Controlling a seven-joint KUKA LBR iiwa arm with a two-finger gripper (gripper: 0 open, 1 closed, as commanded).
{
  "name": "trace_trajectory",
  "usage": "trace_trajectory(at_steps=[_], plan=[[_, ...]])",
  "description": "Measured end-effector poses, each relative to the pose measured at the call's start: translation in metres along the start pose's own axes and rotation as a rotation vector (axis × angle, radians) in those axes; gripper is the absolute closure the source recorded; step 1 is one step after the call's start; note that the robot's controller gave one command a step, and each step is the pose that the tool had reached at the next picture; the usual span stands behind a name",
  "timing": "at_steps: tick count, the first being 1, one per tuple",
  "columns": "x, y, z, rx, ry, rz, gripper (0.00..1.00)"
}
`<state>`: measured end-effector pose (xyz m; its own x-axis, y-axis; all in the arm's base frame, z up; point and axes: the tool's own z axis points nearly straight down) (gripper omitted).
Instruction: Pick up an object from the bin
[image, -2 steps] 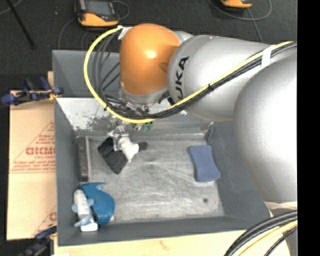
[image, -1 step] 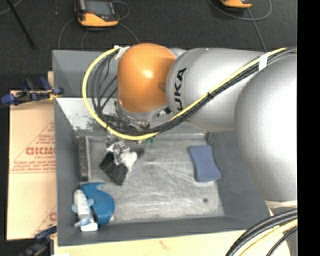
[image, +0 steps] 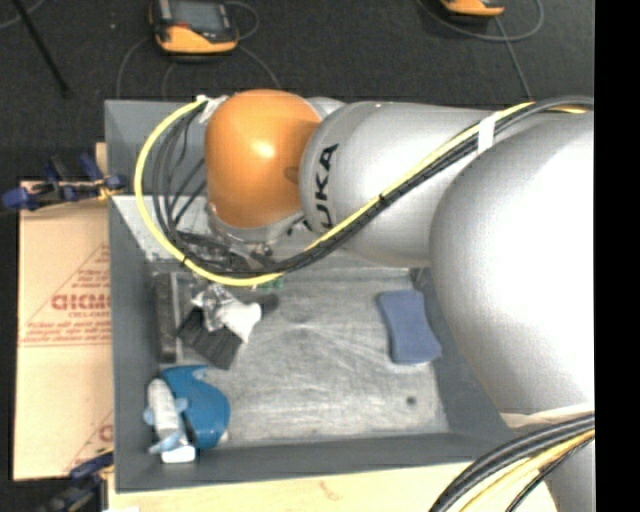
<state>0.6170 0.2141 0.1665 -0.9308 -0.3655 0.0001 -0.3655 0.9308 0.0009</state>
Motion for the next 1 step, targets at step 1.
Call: trace_trajectory(at_steps=[1], plan=[[-0.0085, -0.0024, -0.0176, -0.002, -0.003, -0.010, 1.00]])
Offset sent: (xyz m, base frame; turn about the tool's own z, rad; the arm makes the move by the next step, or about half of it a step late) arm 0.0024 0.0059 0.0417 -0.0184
